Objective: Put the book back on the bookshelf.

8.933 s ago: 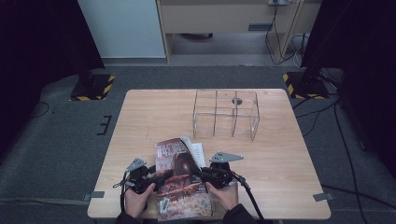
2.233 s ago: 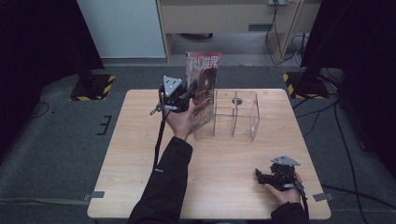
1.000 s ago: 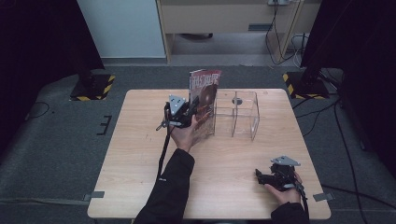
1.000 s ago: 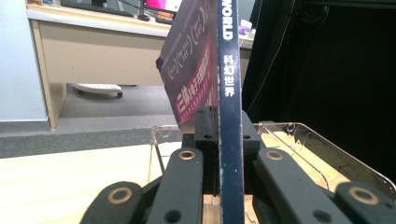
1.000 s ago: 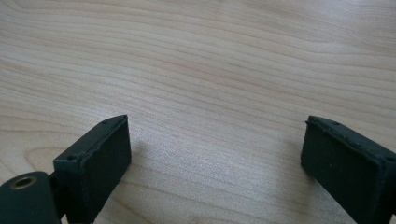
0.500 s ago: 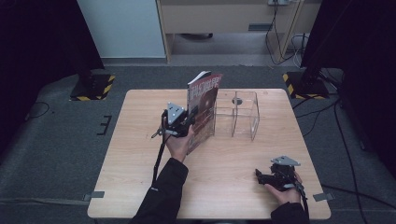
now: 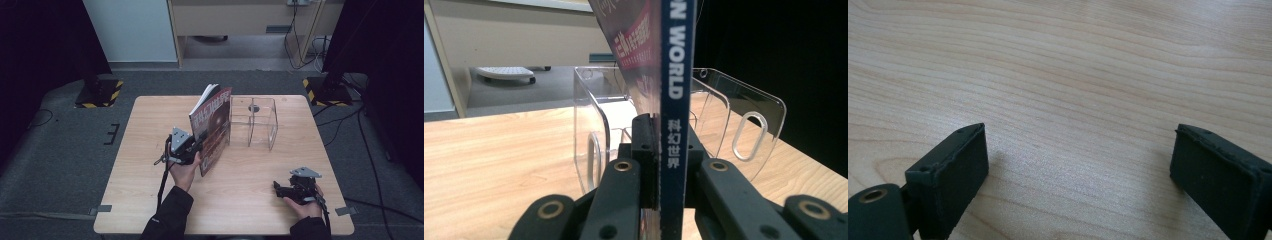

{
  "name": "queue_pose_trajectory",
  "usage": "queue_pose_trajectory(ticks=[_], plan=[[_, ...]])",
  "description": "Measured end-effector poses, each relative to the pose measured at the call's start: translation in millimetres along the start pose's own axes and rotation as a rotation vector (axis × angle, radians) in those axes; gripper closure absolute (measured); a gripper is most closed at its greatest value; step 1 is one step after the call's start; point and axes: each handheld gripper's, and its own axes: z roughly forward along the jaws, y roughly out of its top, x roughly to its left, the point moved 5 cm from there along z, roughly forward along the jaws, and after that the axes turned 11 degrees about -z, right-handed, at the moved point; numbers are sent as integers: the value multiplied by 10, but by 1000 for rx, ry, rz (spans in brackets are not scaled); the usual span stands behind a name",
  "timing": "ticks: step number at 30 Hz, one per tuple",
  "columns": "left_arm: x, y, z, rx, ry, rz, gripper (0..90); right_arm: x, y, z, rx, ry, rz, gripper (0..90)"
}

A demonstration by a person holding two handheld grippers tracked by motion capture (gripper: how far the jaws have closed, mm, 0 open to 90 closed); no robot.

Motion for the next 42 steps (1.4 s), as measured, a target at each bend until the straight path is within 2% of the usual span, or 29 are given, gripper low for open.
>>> queue_pose_trajectory(ticks=[5,7,16,21,30,35,38,42], plan=[[15,-67,-67,12,-1,-5,827,0,0,1,-1,0,0,87],[20,-99,-102,24,-5,7,826,0,0,0,0,0,0,87],[86,-138,-184,39,5,14,819,0,0,0,0,0,0,87],[111,-80,-186,32,21,9,802,1,1,1,-1,-2,1,87],[103,133,-153,7,32,7,790,0,1,1,-1,-2,1,87],[49,160,-146,25,17,-8,829,0,0,1,-1,-1,0,87],[11,166,-143,7,20,2,833,0,0,0,0,0,0,87],[5,198,-113,7,24,-15,835,0,1,1,-1,-1,1,87]])
